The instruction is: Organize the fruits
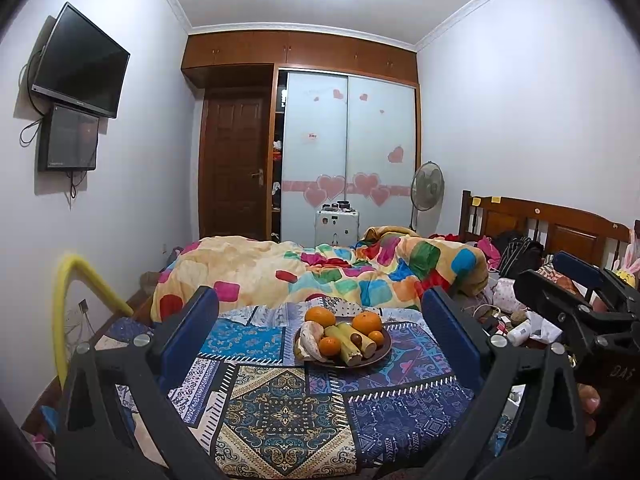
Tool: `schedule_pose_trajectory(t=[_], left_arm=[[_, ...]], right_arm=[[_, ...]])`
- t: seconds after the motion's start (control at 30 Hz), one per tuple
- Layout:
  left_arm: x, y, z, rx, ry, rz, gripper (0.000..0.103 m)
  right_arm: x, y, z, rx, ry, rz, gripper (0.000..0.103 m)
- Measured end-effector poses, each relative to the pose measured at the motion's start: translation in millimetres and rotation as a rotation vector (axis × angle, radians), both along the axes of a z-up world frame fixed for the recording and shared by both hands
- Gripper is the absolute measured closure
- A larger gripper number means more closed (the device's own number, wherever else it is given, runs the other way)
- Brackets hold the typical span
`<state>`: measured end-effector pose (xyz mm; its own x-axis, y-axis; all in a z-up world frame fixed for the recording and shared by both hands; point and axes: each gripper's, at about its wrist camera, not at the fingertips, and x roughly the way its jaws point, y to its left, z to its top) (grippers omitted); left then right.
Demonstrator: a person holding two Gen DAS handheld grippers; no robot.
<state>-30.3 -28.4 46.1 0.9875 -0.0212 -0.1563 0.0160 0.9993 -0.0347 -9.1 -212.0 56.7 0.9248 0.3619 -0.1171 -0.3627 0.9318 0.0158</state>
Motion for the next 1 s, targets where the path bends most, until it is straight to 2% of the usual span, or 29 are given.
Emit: schedule_pose_trajectory(t=[1.0], left_arm=[[5.7,2.2,-6.9,-0.005,0.017,-0.005,0.000]], right_arm=[[1.3,1.2,0.1,0.010,0.010,0.002,0.000]])
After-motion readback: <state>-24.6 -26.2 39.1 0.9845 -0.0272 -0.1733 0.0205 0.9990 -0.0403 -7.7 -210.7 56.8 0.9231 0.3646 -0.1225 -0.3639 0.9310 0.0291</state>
